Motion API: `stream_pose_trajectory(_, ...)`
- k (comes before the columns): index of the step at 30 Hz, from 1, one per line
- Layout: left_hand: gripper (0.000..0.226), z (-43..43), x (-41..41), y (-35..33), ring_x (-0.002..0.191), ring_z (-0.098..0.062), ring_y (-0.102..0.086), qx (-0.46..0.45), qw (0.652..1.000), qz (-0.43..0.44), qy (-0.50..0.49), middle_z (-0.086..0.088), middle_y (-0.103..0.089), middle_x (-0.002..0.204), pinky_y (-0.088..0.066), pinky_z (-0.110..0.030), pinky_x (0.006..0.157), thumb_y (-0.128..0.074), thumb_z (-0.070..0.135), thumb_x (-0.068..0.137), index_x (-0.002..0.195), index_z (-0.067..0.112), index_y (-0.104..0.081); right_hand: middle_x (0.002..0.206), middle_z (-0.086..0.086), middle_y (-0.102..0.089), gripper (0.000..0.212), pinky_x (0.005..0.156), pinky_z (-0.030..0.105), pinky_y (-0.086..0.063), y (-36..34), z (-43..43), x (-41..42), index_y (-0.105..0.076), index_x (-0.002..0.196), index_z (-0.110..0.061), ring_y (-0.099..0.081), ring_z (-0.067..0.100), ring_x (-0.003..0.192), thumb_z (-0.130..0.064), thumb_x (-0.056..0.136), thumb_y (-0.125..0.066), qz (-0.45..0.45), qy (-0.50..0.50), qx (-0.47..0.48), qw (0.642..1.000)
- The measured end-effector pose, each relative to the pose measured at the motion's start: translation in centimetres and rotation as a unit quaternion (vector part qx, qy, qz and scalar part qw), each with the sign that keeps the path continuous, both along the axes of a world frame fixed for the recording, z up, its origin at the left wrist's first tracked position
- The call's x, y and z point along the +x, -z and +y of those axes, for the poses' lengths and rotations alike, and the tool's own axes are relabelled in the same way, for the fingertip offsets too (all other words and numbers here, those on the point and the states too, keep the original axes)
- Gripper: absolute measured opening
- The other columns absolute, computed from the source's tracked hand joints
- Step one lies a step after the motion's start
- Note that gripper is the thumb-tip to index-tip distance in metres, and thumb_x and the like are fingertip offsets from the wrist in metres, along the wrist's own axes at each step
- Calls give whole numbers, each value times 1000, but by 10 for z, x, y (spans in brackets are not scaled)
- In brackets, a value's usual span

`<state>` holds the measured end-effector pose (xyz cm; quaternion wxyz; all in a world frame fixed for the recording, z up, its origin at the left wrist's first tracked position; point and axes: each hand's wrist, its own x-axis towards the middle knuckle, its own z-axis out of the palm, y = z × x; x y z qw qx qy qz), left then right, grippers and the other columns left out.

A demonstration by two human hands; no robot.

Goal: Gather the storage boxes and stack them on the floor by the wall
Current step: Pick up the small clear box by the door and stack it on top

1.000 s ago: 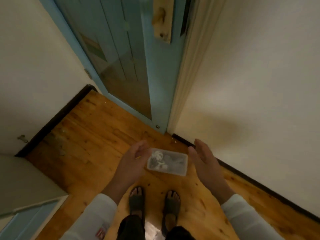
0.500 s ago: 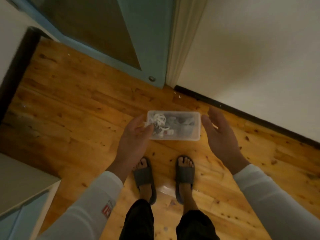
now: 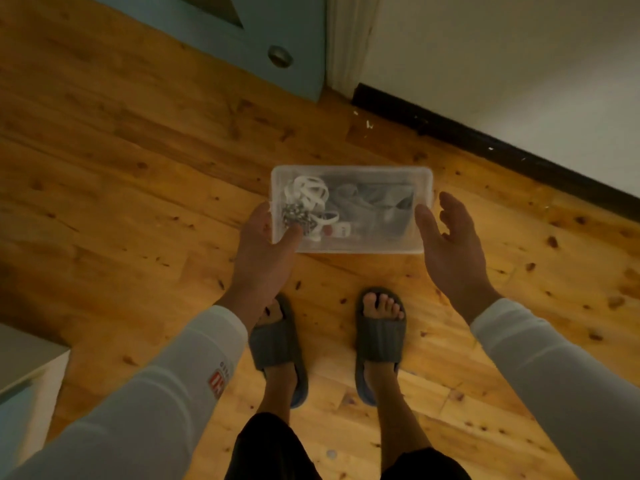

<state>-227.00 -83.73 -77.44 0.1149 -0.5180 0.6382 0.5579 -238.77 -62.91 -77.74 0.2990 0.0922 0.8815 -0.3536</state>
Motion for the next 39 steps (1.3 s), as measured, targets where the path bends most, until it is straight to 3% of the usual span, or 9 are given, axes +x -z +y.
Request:
stream_pose_trajectory(2, 42, -2, -5, 14, 79, 31, -48, -11, 1000, -9, 17, 34, -43, 100, -39, 3, 62, -66, 24, 91, 109, 54, -43, 152, -2, -36, 69, 105, 38, -35, 19, 1, -2, -30, 148, -28, -38, 18, 135, -62, 90, -45, -7, 11, 2, 1000)
stream_pose_trajectory(4, 58, -10, -9, 32, 110, 11, -46, -14, 999, -13, 29, 21, -44, 127, -39, -13, 85, -68, 30, 89, 138, 42, -39, 152, -1, -36, 74, 103, 35, -33, 36, 1, -6, -29, 149, -26, -38, 19, 135, -65, 88, -46, -7, 27, 6, 1000)
stream_pose_trajectory(6, 79, -18, -14, 45, 137, -14, -32, -28, 998, -36, 45, 4, -29, 153, -33, -28, 97, -69, 38, 87, 152, 29, -25, 152, 0, -37, 79, 104, 36, -34, 51, 1, -10, -29, 149, -25, -39, 20, 134, -68, 85, -47, -10, 38, 14, 999)
stream_pose_trajectory(9, 92, -25, -18, 62, 145, -25, -24, -57, 994, -65, 68, -1, -16, 160, -36, -41, 108, -70, 47, 83, 155, 26, -16, 149, 3, -41, 84, 100, 36, -38, 71, 3, -15, -29, 149, -22, -43, 24, 130, -70, 83, -48, -29, 36, 20, 999)
stream_pose_trajectory(14, 98, -29, -25, 87, 139, -29, -37, -27, 995, -77, 50, -7, -30, 156, -39, -46, 109, -77, 47, 76, 154, 23, -22, 126, 0, -58, 82, 74, 29, -42, 95, 5, -21, -41, 140, -20, -57, 22, 105, -70, 76, -55, -61, 83, -24, 994)
stream_pose_trajectory(17, 73, -28, -28, 95, 120, -23, -55, -24, 998, -48, 36, -2, -55, 134, -49, -41, 98, -81, 40, 74, 135, 21, -47, 113, -6, -60, 76, 70, 26, -43, 104, 6, -21, -46, 135, -23, -58, 14, 93, -69, 75, -58, -72, 94, -32, 993)
stream_pose_trajectory(20, 49, -29, -28, 99, 106, -16, -61, 4, 999, -26, 21, 6, -63, 117, -52, -34, 90, -81, 32, 76, 115, 33, -51, 96, -19, -57, 63, 60, 20, -40, 109, 6, -22, -50, 124, -29, -54, 0, 82, -66, 74, -63, -89, 115, -51, 988)
stream_pose_trajectory(28, 59, -26, -29, 93, 109, -21, -62, 35, 999, -35, -4, -2, -62, 123, -54, -40, 89, -79, 29, 79, 129, 17, -50, 100, -9, -66, 50, 71, 29, -48, 106, 11, -28, -62, 104, -32, -62, 12, 91, -62, 65, -73, -130, 157, -101, 974)
stream_pose_trajectory(39, 60, -15, -20, 48, 107, -22, -61, 38, 998, -37, 28, -1, -61, 121, -54, -44, 90, -76, 38, 81, 130, 17, -48, 87, -13, -67, 31, 61, 24, -45, 62, 24, -23, -64, 86, -32, -61, 8, 79, -56, 71, -74, -111, 169, -88, 975)
